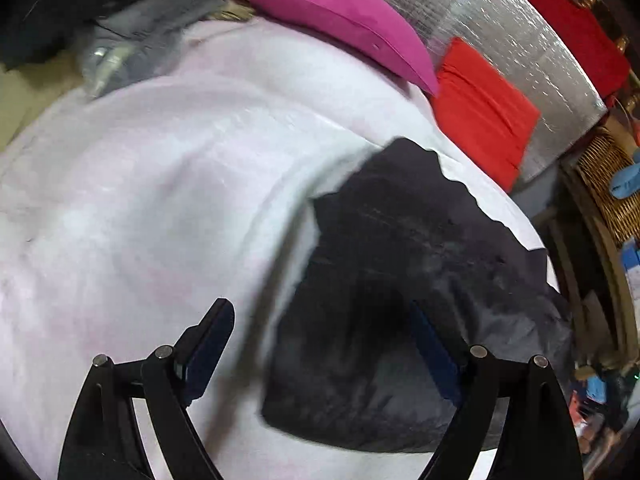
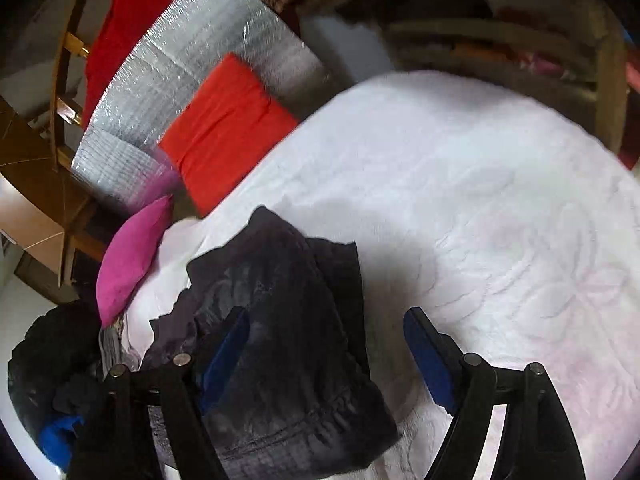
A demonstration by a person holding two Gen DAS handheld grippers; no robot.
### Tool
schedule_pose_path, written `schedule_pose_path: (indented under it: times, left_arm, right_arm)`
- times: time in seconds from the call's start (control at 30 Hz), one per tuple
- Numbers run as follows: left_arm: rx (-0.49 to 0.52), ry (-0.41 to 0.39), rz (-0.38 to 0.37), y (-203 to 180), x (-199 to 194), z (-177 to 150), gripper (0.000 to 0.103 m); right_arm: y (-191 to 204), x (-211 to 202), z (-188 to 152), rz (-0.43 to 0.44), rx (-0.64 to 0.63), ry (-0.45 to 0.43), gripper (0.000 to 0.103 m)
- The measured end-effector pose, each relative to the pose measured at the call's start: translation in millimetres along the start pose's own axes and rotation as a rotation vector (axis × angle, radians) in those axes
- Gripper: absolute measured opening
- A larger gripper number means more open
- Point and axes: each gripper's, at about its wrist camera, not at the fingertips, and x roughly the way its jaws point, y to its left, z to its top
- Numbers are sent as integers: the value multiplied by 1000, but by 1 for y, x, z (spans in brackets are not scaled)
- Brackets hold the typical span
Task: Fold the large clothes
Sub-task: 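Grasp the folded black jacket bundle with both grippers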
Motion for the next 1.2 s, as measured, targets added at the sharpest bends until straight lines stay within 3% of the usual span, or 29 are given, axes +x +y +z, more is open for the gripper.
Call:
schedule_pose_path:
  times: [0.2, 0.4, 0.5, 0.57, 0.63, 0.7, 0.77, 0.87, 0.93, 1.07, 1.2]
  left_arm:
    - [57, 44, -38, -17, 15, 1, 88]
    - [-11, 137, -167, 3, 34, 16, 89]
    - [-61, 204, -222, 12, 48, 19, 92]
    - [-79, 214, -248, 14, 54, 20, 95]
    - [-48, 216, -260, 8, 57, 19, 95]
    - [-10, 251, -322, -1, 61, 16, 95]
    - [19, 262, -339, -8, 64, 13, 95]
    - [29, 268, -395, -14, 63, 10, 95]
    - [28, 256, -425, -16, 60, 7, 94]
    - [63, 222, -401, -27, 56, 2, 60]
    - [83, 184, -391, -34, 47, 2, 43]
  right_arm:
    - [2, 39, 1, 24, -65, 122, 82]
    - [-11, 68, 10, 105, -69, 224, 82]
    - [-25, 91, 9, 186, -3, 301, 89]
    - [-28, 95, 10, 250, 26, 296, 94]
    - [-27, 100, 9, 349, 58, 333, 94]
    - [-19, 111, 0, 419, 55, 393, 95]
    - [-7, 115, -7, 379, -12, 384, 97]
    - [0, 119, -12, 403, 6, 381, 97]
    - [4, 117, -15, 391, -17, 380, 89]
    - [22, 115, -22, 281, -76, 378, 53]
    - [40, 101, -22, 222, -118, 347, 40]
